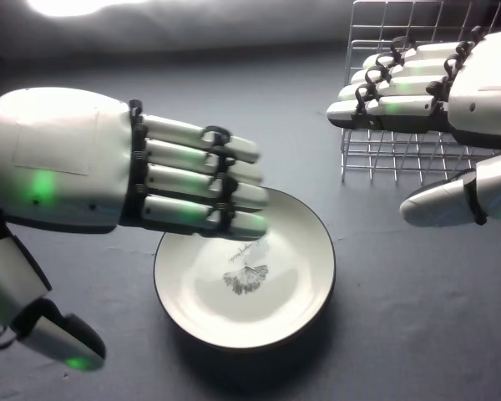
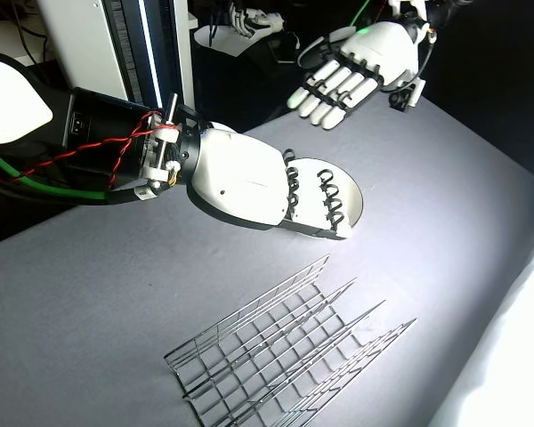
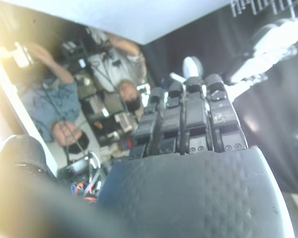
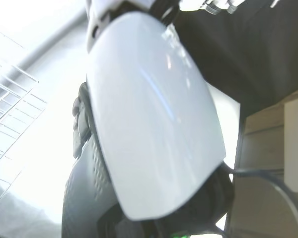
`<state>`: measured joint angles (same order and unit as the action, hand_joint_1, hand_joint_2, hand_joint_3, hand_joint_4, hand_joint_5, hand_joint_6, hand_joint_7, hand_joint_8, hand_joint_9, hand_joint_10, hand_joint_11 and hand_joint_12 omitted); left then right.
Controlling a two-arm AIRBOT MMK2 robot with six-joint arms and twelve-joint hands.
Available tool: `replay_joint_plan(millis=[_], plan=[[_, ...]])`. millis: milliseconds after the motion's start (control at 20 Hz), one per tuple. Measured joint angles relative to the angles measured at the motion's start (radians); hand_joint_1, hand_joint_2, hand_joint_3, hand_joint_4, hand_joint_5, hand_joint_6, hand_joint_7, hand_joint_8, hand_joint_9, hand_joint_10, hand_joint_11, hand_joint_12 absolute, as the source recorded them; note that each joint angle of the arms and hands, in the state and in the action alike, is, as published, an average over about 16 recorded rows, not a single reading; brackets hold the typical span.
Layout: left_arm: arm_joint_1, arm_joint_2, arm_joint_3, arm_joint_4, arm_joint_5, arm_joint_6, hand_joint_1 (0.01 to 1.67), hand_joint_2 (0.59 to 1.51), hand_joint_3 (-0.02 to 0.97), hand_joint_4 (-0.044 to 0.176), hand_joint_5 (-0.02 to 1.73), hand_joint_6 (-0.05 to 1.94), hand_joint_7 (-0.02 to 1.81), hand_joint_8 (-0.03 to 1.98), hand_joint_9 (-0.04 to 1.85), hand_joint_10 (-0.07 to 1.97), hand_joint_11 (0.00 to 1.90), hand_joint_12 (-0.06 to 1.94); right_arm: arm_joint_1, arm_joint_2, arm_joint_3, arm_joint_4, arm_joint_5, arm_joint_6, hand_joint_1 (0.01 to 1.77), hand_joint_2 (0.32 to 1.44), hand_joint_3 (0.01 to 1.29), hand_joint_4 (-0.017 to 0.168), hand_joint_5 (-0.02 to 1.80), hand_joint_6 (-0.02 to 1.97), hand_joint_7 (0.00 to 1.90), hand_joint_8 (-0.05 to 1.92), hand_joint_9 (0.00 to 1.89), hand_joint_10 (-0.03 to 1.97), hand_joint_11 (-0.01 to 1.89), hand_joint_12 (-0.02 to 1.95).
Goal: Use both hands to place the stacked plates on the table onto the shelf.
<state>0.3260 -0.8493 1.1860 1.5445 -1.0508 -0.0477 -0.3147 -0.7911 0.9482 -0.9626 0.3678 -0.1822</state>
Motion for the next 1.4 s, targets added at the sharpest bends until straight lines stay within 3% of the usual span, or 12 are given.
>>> replay_joint_plan(millis=[350,600,1050,1400], plan=[[0.001,-0.050,0.091,0.178,-0.025,-0.039,0.02,0.791,0.414,0.001,0.02,-0.01,0.02,-0.01,0.01,0.01,0.02,-0.02,0.004,0.003,-0.010,-0.053,0.014,0.003,0.02,1.22,0.01,-0.001,0.02,0.02,0.02,0.01,0.02,0.01,0.02,-0.01],[0.036,-0.071,0.106,0.264,-0.018,-0.023,0.02,0.796,0.410,0.001,0.02,-0.01,0.02,-0.01,0.01,0.01,0.02,-0.02,0.000,0.007,-0.017,-0.084,0.019,0.010,0.02,1.21,0.01,-0.001,0.02,0.02,0.02,0.01,0.02,0.01,0.02,-0.01],[0.084,-0.104,0.108,0.327,0.054,0.004,0.02,0.807,0.405,0.000,0.02,0.00,0.01,-0.01,0.02,0.01,0.02,-0.02,-0.016,0.014,-0.013,-0.095,0.024,0.017,0.03,1.22,0.01,-0.001,0.02,0.02,0.02,0.01,0.02,0.01,0.02,-0.01],[0.082,-0.148,0.156,0.351,0.101,-0.044,0.02,0.840,0.367,0.000,0.02,0.01,0.02,-0.01,0.02,0.01,0.02,-0.02,-0.024,0.016,0.002,-0.095,0.034,0.012,0.02,1.23,0.01,0.000,0.02,0.02,0.02,0.01,0.02,0.01,0.02,-0.01]])
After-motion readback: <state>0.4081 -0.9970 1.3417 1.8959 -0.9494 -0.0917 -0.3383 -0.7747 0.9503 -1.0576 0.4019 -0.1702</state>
